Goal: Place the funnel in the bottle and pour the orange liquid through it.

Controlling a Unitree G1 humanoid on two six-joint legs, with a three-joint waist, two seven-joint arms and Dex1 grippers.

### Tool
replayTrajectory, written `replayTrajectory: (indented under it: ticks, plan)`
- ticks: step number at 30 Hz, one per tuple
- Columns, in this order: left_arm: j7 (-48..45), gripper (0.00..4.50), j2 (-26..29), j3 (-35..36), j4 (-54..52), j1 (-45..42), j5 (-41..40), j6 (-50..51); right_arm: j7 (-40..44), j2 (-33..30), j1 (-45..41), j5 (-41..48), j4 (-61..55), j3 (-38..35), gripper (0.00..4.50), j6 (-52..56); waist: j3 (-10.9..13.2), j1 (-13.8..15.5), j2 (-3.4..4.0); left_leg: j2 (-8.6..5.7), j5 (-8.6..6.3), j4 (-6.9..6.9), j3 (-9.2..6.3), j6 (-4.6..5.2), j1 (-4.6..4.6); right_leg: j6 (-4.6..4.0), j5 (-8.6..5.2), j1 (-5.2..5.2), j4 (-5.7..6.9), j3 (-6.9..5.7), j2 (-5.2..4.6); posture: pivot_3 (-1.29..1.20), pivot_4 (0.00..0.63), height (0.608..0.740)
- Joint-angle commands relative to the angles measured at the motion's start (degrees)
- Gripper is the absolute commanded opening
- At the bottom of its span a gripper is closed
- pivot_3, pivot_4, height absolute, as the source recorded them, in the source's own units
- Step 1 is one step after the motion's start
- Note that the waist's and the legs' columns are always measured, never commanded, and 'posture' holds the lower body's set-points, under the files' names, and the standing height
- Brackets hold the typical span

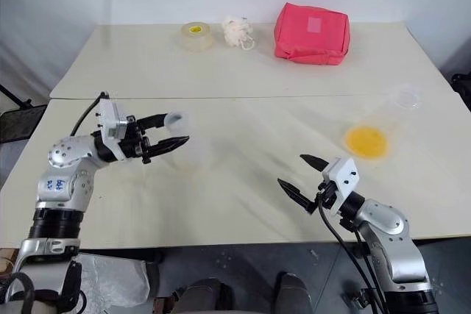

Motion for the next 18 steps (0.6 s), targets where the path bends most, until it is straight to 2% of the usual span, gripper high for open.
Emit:
replayTrajectory:
  ticks: [1,9,18]
  plan:
    - [0.28,2.35,-1.07,-0.72,0.94,-4.77,0.67,0.21,0.95,-1.24,-0.85,1.08,-1.26,-2.44,4.5,-1.27,0.0,-0.04,0.0,0.0,0.0,0.0,0.0,0.0,-0.01,0.0,0.0,0.0,-0.01,-0.01,0.0,0.0,0.15,0.74]
    - [0.8,2.35,-8.55,-7.4,8.34,-15.35,6.21,-0.82,4.12,-4.9,-3.53,1.56,2.12,-5.75,4.5,-2.08,0.13,-0.03,-0.21,-0.02,0.0,0.01,0.03,0.01,-0.03,0.03,0.02,0.01,-0.01,-0.08,0.01,0.0,0.15,0.74]
    - [0.9,2.35,-15.95,-11.88,18.13,-18.72,12.14,-5.25,7.1,-6.93,-0.88,4.18,-0.58,-9.36,4.5,-1.11,0.25,0.15,-0.41,-0.02,0.01,0.05,0.08,0.02,-0.16,0.04,0.02,-0.03,-0.02,-0.21,0.0,0.0,0.15,0.74]
